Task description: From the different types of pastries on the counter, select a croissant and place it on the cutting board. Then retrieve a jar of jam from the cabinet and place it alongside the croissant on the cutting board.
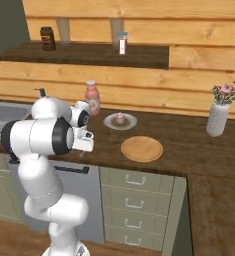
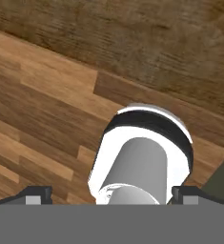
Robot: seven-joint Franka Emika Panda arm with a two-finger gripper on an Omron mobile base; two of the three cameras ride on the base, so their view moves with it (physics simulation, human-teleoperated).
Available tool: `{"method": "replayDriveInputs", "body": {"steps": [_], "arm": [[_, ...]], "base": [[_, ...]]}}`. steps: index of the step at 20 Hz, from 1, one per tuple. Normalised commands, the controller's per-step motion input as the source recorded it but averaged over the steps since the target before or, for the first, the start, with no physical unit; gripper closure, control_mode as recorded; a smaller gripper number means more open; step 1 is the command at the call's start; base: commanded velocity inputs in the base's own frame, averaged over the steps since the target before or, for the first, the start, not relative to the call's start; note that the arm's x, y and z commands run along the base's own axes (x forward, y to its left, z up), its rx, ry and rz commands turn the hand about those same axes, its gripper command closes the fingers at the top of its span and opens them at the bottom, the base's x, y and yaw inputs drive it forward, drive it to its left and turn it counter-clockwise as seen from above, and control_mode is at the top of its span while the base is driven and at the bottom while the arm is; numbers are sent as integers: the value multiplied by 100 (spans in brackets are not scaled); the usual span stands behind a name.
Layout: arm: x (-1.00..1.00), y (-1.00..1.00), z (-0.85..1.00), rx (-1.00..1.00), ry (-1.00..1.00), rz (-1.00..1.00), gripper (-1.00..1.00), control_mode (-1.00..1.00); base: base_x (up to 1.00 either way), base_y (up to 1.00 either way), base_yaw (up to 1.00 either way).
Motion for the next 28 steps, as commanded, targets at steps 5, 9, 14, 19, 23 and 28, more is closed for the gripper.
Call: {"method": "replayDriveInputs", "body": {"steps": [5,9,14,19,23,28], "arm": [[0,0,0,0,0,0,-100,100],[0,0,0,0,0,0,-100,100],[0,0,0,0,0,0,-100,100],[0,0,0,0,0,0,-100,100],[0,0,0,0,0,0,-100,100],[0,0,0,0,0,0,-100,100]], "base": [[-89,40,0],[-62,90,0],[-51,99,-3],[-49,97,-5],[-37,100,-5],[-24,100,-6]]}}
